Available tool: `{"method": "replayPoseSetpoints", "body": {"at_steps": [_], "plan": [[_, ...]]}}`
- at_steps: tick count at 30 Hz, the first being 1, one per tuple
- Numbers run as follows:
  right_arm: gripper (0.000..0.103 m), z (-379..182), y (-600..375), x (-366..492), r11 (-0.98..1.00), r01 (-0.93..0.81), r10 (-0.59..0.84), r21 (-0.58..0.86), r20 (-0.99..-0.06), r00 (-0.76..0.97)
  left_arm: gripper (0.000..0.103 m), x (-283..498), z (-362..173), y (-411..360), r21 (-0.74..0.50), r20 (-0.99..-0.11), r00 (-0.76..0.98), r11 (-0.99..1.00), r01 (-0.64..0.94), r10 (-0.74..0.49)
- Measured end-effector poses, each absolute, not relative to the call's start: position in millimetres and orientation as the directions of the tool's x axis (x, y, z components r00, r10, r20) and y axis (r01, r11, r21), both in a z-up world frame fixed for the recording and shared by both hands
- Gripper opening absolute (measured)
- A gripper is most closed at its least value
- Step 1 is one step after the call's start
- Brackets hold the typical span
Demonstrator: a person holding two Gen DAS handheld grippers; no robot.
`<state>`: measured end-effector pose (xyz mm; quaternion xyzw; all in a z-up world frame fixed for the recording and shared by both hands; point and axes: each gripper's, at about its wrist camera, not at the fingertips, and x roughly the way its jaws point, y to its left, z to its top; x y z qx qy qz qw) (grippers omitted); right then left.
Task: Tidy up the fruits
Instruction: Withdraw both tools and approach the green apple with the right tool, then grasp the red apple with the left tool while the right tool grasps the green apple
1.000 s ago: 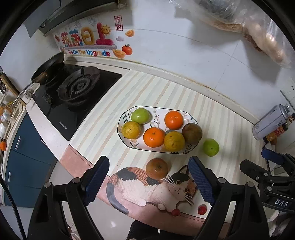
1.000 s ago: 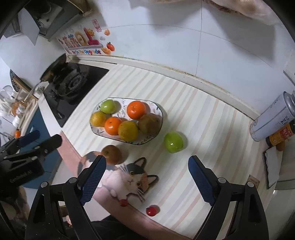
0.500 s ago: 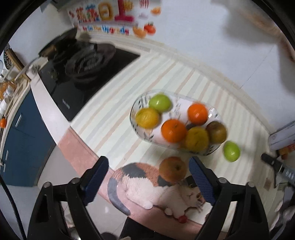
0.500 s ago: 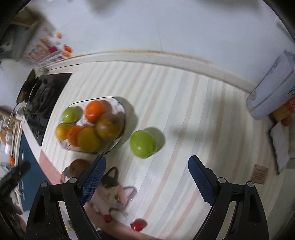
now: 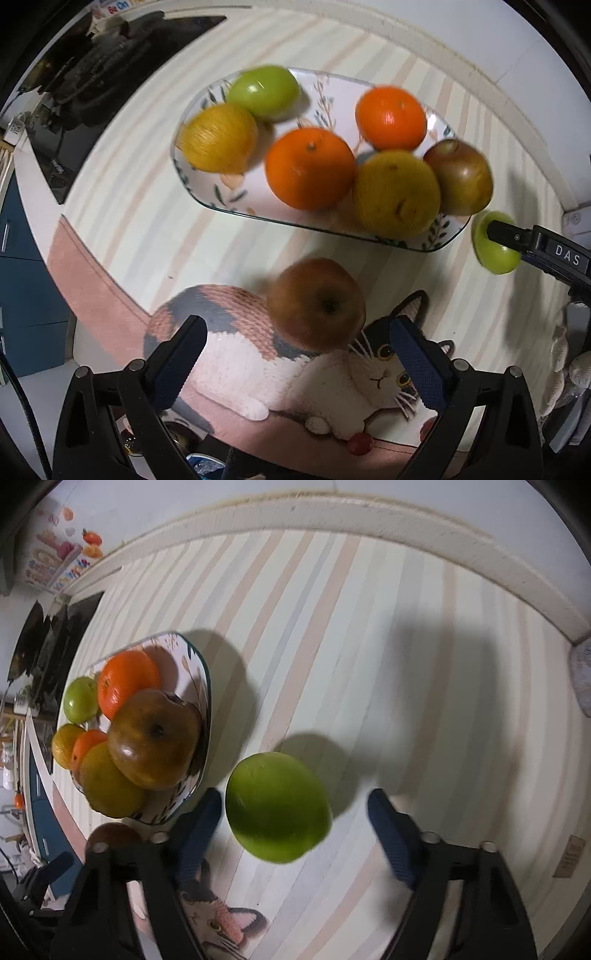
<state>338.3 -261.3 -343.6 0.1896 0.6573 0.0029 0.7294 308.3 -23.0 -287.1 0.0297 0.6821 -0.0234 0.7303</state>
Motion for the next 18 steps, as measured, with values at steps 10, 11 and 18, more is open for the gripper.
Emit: {"method": "replayPoseSetpoints", "body": {"at_steps": [10, 11, 18], "plan": [[0.061, -347.2, -220.8, 298.8, 0.934, 0.136, 0.329, 0.331, -0.944, 0.034, 0.085, 314.8, -312.4, -34.1, 0.006, -0.998, 0.055, 0.994, 0.108, 0.000], [0.061, -346.8, -216.1, 289.7, 0.930, 0.129, 0.344, 0.344, -0.939, 0.023, 0.079, 314.6, -313.6, -35.2, 0.006, -0.999, 0.054, 0.993, 0.116, -0.001], [0.062, -350.7, -208.6, 271.9, 0.923, 0.145, 0.354, 0.356, -0.934, 0.041, 0.065, 303.2, -316.1, -44.8, 0.020, -0.996, 0.088, 0.988, 0.156, 0.006]]}}
